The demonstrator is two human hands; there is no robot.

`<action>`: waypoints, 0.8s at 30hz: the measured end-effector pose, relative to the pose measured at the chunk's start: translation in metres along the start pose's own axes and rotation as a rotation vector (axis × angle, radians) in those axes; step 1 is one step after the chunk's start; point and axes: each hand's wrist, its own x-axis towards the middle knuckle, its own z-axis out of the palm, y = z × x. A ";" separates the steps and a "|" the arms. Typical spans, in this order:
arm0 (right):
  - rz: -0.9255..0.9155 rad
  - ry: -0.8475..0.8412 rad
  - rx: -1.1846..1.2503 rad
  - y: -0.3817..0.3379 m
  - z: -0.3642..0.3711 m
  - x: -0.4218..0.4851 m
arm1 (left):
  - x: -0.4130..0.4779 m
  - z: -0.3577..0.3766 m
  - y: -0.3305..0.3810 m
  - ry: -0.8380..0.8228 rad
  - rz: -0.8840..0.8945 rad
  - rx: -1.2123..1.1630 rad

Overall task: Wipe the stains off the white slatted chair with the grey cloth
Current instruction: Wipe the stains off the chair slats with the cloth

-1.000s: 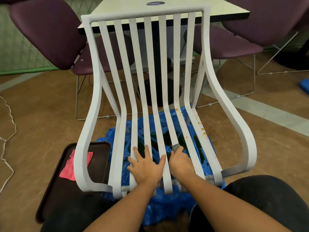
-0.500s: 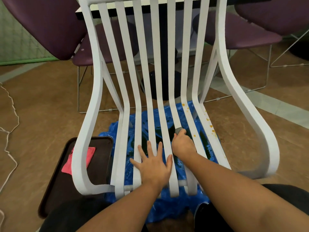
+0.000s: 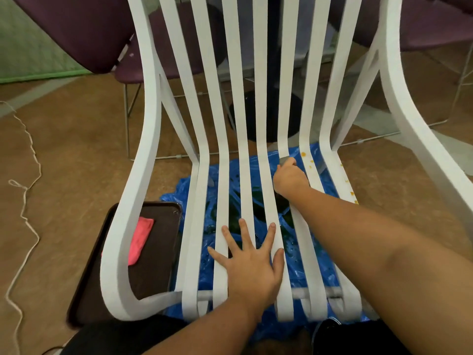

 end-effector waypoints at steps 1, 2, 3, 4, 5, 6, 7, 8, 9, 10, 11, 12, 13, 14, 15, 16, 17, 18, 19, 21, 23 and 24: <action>-0.003 -0.012 -0.006 -0.004 -0.001 0.008 | 0.000 0.001 -0.001 0.000 0.000 -0.001; -0.004 -0.030 -0.009 -0.007 -0.003 0.014 | -0.001 0.000 -0.001 0.003 -0.001 -0.006; -0.006 -0.053 -0.013 -0.011 -0.005 0.019 | 0.000 -0.001 -0.002 0.004 -0.004 -0.001; -0.008 -0.067 -0.011 -0.013 -0.006 0.023 | 0.000 -0.002 -0.003 0.001 -0.009 0.003; -0.004 -0.075 0.006 -0.015 -0.008 0.026 | 0.000 0.000 -0.004 -0.009 -0.016 0.004; 0.001 -0.080 0.015 -0.015 -0.010 0.027 | 0.001 0.001 -0.002 -0.019 -0.019 0.000; 0.005 -0.089 0.014 -0.016 -0.012 0.027 | 0.001 0.000 -0.002 -0.017 -0.022 0.001; 0.019 -0.099 0.005 -0.015 -0.013 0.026 | 0.001 0.001 -0.001 -0.015 -0.022 0.001; 0.018 -0.104 0.007 -0.015 -0.013 0.025 | 0.001 0.000 0.000 -0.012 -0.023 -0.001; 0.017 -0.102 0.008 -0.015 -0.013 0.024 | 0.001 0.000 0.000 -0.015 -0.024 -0.004; 0.016 -0.100 0.006 -0.014 -0.013 0.021 | 0.000 0.000 0.000 -0.017 -0.020 -0.004; 0.016 -0.097 0.001 -0.013 -0.013 0.016 | 0.000 -0.001 -0.001 -0.020 -0.020 -0.006; 0.026 -0.089 0.012 -0.009 -0.012 0.010 | -0.001 -0.002 -0.001 -0.028 -0.019 -0.005; 0.023 -0.070 0.020 -0.006 -0.009 0.004 | -0.001 -0.003 -0.001 -0.035 -0.024 -0.004; 0.023 -0.058 0.030 -0.003 -0.006 -0.004 | -0.001 -0.004 -0.001 -0.043 -0.031 -0.002; 0.017 -0.049 0.034 0.004 -0.004 -0.013 | -0.001 -0.006 0.000 -0.056 -0.033 0.000; 0.001 -0.047 0.026 0.008 0.000 -0.023 | -0.001 -0.007 0.001 -0.069 -0.037 -0.001; -0.016 -0.045 -0.007 0.015 0.001 -0.034 | -0.002 -0.009 0.002 -0.075 -0.039 -0.005; -0.035 -0.045 -0.040 0.019 0.002 -0.046 | -0.002 -0.009 0.002 -0.077 -0.040 -0.009; -0.056 -0.069 -0.069 0.028 -0.002 -0.075 | -0.002 -0.011 0.002 -0.085 -0.040 -0.008; -0.082 -0.083 -0.091 0.038 -0.003 -0.103 | -0.002 -0.012 0.001 -0.097 -0.033 -0.008; -0.082 -0.086 -0.080 0.043 -0.004 -0.117 | -0.002 -0.012 0.001 -0.101 -0.031 -0.009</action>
